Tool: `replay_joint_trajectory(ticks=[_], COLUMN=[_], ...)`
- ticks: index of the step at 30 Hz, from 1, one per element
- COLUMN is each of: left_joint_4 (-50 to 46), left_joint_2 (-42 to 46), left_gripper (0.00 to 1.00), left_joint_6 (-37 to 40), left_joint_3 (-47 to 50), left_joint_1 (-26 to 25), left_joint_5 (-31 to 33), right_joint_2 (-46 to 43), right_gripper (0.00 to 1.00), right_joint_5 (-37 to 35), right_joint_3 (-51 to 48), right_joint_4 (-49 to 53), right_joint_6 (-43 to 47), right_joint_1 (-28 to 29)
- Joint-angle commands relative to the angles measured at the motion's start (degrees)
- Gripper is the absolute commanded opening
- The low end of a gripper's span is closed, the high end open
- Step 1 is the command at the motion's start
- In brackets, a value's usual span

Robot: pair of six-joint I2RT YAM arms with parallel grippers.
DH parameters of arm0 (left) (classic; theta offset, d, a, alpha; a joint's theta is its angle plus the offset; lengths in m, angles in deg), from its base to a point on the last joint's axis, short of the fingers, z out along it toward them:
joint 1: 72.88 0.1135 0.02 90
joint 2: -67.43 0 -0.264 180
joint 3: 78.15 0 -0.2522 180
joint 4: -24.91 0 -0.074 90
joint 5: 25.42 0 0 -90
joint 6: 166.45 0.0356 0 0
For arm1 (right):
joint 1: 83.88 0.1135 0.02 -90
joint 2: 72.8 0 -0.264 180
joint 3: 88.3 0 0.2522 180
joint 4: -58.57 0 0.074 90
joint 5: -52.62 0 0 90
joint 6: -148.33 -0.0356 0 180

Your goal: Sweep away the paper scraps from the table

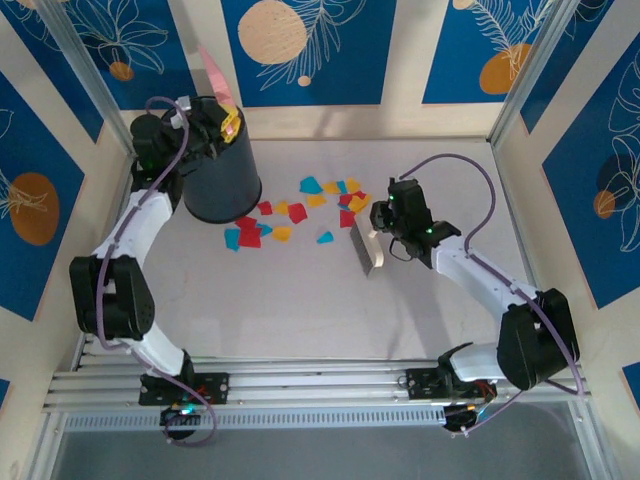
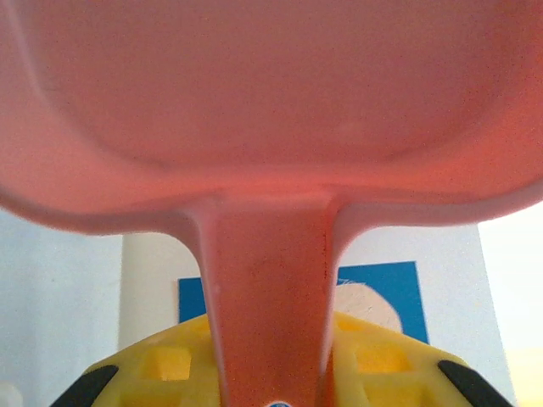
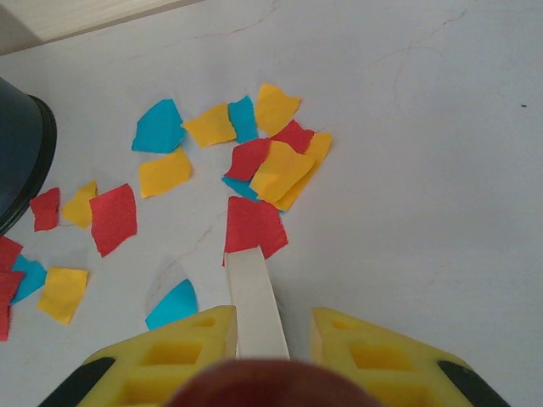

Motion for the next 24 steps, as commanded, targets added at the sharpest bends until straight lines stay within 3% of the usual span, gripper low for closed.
replay_joint_trajectory(ticks=[1,7,13,24], left_joint_4=[-15.5,-43.2,-59.7,-73.3], left_joint_2=[4.0,6.7,9.3,13.2], left_gripper=[0.0,0.0,0.0,0.0], left_joint_6=[17.6,45.4,63.2,78.6], left_joint_3=[-3.6,-9.2,-10.2,-6.8], left_joint_1=[0.0,-2.8,-4.0,-5.2], left_joint_5=[-2.1,1.0,5.6,11.2], right_joint_2=[0.7,3.4,7.6,16.6], right_gripper=[0.0,0.0,0.0,0.0], right_joint_5=[3.2,4.2,4.5,3.7], right_joint_3=[3.7,7.9,13.3,21.1], right_joint_4=[-0.4,-3.1,-4.3,-8.6], right_joint_6=[-2.0,-3.9,-6.1,-10.4], right_joint_1=[0.4,0.8,0.0,-3.2])
